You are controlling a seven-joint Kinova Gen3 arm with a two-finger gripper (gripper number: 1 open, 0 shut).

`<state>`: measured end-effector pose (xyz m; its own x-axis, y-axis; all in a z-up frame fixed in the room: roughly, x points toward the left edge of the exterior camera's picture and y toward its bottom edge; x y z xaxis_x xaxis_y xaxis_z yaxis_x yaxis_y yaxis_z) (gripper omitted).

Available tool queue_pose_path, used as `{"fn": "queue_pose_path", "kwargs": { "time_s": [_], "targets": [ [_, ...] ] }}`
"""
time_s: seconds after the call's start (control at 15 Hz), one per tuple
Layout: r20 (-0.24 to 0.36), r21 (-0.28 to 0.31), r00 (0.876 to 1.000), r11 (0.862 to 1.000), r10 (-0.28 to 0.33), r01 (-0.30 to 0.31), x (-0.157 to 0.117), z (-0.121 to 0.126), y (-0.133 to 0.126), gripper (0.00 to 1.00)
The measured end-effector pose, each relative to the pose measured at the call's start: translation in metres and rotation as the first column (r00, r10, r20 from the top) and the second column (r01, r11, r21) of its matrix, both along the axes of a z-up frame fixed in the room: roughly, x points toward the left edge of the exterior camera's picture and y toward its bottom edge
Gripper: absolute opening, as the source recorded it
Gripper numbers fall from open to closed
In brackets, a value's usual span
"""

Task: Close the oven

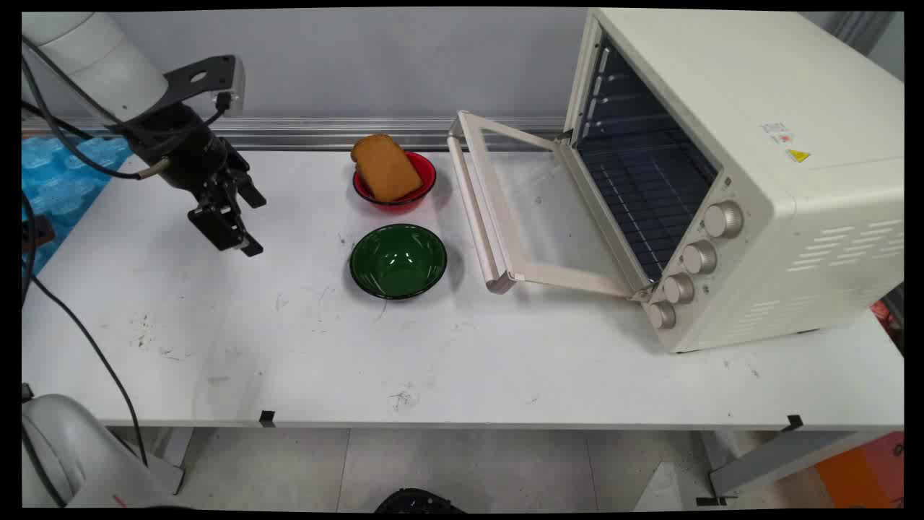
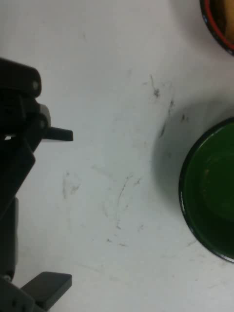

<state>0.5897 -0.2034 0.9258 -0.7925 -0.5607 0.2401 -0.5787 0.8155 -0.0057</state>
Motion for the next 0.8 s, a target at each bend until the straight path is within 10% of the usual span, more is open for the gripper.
{"fn": "queue_pose_path", "kwargs": {
  "time_s": [0.8],
  "targets": [
    [-0.131,-0.112,0.991,0.994,-0.004,-0.011,-0.056,-0.019,-0.074,1.00]
  ]
}}
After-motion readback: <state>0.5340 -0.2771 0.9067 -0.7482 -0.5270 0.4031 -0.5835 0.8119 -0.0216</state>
